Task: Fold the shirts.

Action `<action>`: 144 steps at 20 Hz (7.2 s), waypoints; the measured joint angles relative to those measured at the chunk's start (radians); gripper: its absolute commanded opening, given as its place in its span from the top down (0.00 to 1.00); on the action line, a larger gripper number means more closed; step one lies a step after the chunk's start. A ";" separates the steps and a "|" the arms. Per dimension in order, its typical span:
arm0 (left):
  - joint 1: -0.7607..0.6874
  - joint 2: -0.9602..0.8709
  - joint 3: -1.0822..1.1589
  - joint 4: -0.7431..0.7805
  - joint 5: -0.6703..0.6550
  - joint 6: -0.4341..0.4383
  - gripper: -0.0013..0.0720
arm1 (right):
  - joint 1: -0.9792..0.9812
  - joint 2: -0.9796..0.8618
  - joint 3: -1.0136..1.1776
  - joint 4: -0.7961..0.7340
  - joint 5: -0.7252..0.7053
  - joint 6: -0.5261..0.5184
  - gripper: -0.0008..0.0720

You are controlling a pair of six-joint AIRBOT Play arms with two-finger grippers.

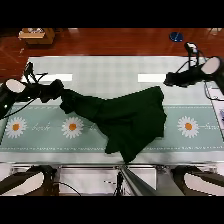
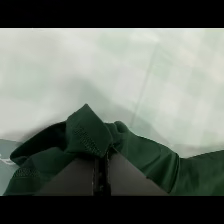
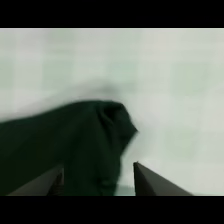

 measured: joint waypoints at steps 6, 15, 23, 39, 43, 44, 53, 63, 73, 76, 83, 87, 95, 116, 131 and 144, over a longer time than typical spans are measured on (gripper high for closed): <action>-0.004 -0.001 0.000 -0.005 -0.015 0.035 0.95 | -0.202 0.017 -0.114 0.188 0.152 -0.175 0.29; -0.008 -0.002 0.000 -0.006 -0.027 0.049 0.95 | -0.262 -0.115 -0.200 0.530 0.054 -0.362 0.29; -0.008 -0.002 0.000 -0.006 -0.027 0.049 0.95 | -0.171 -0.217 -0.204 0.606 -0.058 -0.397 0.95; 0.002 0.067 0.086 -0.005 -0.083 0.155 0.95 | -0.201 0.245 -0.197 0.547 -0.015 -0.418 0.96; 0.002 0.158 0.212 -0.005 -0.090 0.184 0.95 | -0.203 0.408 -0.153 0.561 -0.008 -0.359 0.96; 0.002 0.184 0.253 -0.006 -0.090 0.188 0.95 | -0.203 0.436 -0.130 0.570 -0.009 -0.340 0.96; 0.002 0.366 0.531 0.044 -0.107 0.225 0.95 | -0.203 0.523 0.218 0.634 0.027 -0.161 0.96; 0.002 0.517 0.560 0.055 -0.533 0.085 0.95 | -0.203 0.528 0.344 0.560 0.352 -0.008 0.96; 0.002 0.775 0.699 0.046 -0.442 -0.053 0.95 | -0.203 0.563 0.653 0.593 0.476 0.106 0.96; 0.002 0.789 0.806 0.045 -0.427 -0.106 0.95 | -0.203 0.566 0.798 0.601 0.459 0.181 0.96; 0.002 0.782 0.914 0.047 -0.766 -0.287 0.95 | -0.192 0.571 0.917 0.466 0.740 0.278 0.96; -0.002 0.757 0.850 0.051 -0.983 -0.314 0.95 | -0.125 0.569 0.823 0.378 0.818 0.257 0.96; -0.003 0.739 0.281 0.090 -0.941 -0.154 0.95 | 0.024 0.476 0.241 0.092 0.767 0.061 0.96; 0.029 0.208 -0.246 0.000 0.012 0.088 0.02 | 0.040 -0.014 0.098 0.211 0.063 -0.045 0.96; -0.010 0.293 -0.364 -0.304 -0.386 0.166 0.05 | 0.040 -0.019 0.098 0.218 0.103 -0.061 0.96; -0.303 0.034 -0.393 -0.566 -0.099 0.214 0.33 | 0.040 -0.019 0.098 0.217 0.110 -0.066 0.96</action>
